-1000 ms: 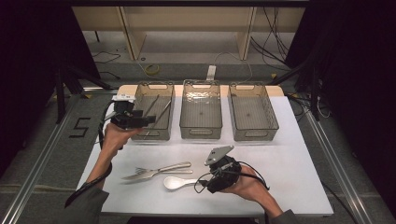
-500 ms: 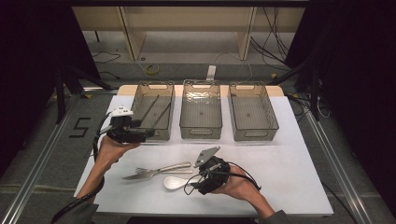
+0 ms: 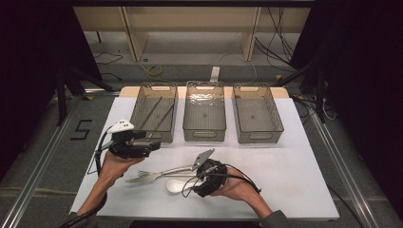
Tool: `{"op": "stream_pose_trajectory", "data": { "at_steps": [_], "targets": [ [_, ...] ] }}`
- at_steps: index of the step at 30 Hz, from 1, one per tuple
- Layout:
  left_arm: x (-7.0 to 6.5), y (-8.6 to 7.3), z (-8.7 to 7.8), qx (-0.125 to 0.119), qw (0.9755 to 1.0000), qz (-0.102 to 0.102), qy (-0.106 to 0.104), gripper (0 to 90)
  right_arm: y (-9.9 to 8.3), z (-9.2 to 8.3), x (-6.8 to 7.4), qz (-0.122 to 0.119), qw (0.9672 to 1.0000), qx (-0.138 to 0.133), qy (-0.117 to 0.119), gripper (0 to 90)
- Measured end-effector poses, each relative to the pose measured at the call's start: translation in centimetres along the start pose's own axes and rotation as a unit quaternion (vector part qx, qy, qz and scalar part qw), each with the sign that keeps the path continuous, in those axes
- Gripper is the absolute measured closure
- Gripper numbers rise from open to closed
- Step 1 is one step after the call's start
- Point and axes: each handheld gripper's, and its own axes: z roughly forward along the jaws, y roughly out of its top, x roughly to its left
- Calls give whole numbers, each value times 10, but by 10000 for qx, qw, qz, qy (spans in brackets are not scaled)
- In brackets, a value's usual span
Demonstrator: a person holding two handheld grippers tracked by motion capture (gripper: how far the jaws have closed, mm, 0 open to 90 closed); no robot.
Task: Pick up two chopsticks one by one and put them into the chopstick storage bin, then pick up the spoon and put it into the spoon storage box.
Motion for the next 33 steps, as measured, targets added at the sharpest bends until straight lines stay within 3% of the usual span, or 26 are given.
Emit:
{"op": "stream_pose_trajectory", "data": {
  "at_steps": [6,12,15,19,23,33],
  "targets": [
    [-8,-4,-4,-94,9999,11,-58,162,1,4,-2,19,10000,95,21,352],
    [-16,-9,-10,-205,9998,77,10,155,3,9,-2,-65,9998,174,70,368],
    [-17,-12,-12,-254,9997,11,-2,155,3,10,-2,-60,9999,149,59,381],
    [-21,-15,-13,-266,9996,56,-28,155,3,9,-1,-46,9999,152,39,388],
    [-26,-19,-15,-214,9995,226,-37,154,2,9,-2,-48,9998,194,-8,391],
    [-30,-22,-21,-244,9995,182,-69,152,5,17,2,-268,9990,347,29,439]
  ]
}}
